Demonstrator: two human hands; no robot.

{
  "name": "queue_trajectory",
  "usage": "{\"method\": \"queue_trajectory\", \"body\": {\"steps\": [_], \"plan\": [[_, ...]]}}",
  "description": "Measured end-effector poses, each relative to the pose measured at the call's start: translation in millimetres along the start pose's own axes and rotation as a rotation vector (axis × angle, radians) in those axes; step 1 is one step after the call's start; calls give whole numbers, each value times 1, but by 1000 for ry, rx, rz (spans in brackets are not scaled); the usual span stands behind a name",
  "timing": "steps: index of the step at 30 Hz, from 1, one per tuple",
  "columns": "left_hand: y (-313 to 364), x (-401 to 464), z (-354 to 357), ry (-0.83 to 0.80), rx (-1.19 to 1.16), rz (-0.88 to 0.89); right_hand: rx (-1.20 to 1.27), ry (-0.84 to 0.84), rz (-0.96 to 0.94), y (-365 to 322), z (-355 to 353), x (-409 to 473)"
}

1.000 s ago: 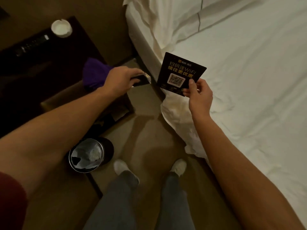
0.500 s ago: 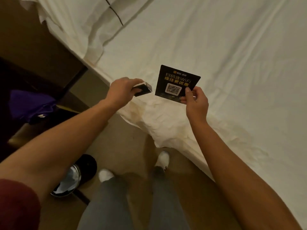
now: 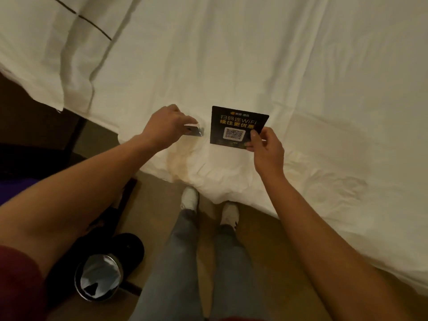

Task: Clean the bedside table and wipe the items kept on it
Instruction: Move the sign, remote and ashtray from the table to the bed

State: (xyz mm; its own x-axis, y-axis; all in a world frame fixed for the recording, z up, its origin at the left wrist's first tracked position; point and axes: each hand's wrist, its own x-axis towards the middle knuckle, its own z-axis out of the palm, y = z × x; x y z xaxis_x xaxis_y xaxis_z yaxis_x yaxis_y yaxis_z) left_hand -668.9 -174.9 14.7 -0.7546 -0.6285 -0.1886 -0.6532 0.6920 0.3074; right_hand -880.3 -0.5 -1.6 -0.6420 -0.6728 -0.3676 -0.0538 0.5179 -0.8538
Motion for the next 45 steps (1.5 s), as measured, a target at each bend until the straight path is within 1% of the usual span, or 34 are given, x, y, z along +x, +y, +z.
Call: {"method": "queue_trajectory", "body": {"steps": [5,10,17,23,30,33,38,43,45], "plan": [[-18,17,0,-81,59,139,-2,37,8,3,16,-13],[-40,20,-5,-160,82,245,8,113,13,2,34,-28],[-56,24,10,-186,30,271,-55,135,27,9,62,-38],[-62,24,24,-219,12,295,-76,156,66,4,62,-37],[-69,24,20,-233,-18,270,-159,142,59,-4,56,-34],[-70,21,19,-215,-34,247,-177,134,48,-4,53,-36],[-64,9,17,-133,-180,105,-191,123,38,-3,42,-44],[-51,-10,15,-2,-264,-55,-177,238,-36,-10,20,-61],[-47,-20,15,67,-262,-96,-164,223,-83,-17,13,-66]]}}
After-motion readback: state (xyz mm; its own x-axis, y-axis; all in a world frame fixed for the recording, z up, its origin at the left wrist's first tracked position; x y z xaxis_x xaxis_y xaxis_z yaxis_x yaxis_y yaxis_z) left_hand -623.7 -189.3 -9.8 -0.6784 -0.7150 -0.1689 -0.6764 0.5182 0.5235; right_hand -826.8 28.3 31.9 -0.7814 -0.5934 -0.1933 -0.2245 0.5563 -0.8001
